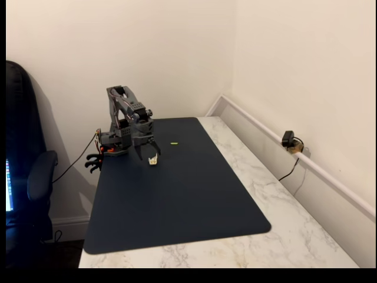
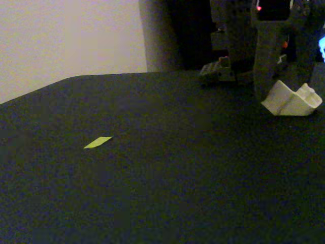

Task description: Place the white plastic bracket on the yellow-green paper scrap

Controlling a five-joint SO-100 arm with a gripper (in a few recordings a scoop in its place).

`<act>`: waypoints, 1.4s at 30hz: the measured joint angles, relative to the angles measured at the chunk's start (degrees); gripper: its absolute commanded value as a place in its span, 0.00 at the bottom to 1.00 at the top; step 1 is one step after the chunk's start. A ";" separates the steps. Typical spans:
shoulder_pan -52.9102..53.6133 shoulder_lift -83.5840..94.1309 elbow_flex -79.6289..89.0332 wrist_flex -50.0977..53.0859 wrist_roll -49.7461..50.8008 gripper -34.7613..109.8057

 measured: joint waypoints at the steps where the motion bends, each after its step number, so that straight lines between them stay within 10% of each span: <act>1: 0.00 -1.32 -0.97 -0.18 -0.26 0.53; 42: 9.40 -4.39 -9.14 8.17 -6.59 0.24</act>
